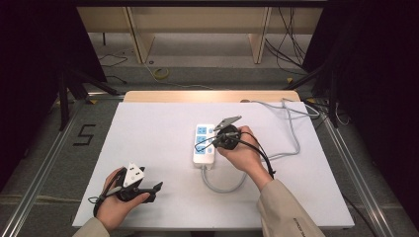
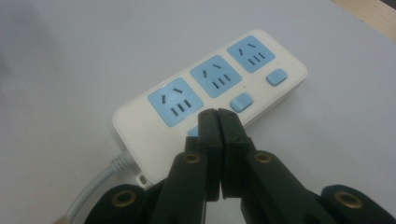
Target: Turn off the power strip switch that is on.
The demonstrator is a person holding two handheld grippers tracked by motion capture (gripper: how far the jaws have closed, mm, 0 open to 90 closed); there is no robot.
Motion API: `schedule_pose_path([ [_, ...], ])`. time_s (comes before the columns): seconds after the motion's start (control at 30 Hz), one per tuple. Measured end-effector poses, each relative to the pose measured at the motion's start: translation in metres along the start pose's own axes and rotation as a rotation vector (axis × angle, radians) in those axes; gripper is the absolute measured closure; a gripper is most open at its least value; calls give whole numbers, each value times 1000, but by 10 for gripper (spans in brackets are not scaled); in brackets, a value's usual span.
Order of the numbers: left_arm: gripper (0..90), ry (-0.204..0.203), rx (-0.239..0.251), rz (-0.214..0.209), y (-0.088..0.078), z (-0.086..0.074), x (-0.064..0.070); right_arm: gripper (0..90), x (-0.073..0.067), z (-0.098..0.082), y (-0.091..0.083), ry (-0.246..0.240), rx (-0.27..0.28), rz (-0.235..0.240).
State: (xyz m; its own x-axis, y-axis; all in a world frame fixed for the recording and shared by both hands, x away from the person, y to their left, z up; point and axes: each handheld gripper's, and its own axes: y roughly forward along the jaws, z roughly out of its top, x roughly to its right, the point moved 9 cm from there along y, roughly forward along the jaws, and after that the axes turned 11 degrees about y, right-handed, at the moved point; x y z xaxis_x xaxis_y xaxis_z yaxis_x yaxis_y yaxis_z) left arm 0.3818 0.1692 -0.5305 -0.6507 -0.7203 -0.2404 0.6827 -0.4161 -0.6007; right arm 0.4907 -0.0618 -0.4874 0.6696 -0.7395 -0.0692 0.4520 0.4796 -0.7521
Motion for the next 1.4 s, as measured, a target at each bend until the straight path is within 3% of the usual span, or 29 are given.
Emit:
schedule_pose_path([
  [0.77,188,1,1,-3,0,0,0,894,-4,-1,36,-2,-84,-2],
  [1.27,188,3,1,-4,0,0,0,900,-7,-2,44,-9,-109,3],
  [1.4,188,5,2,-4,0,1,1,900,-6,-2,44,8,-115,4],
])
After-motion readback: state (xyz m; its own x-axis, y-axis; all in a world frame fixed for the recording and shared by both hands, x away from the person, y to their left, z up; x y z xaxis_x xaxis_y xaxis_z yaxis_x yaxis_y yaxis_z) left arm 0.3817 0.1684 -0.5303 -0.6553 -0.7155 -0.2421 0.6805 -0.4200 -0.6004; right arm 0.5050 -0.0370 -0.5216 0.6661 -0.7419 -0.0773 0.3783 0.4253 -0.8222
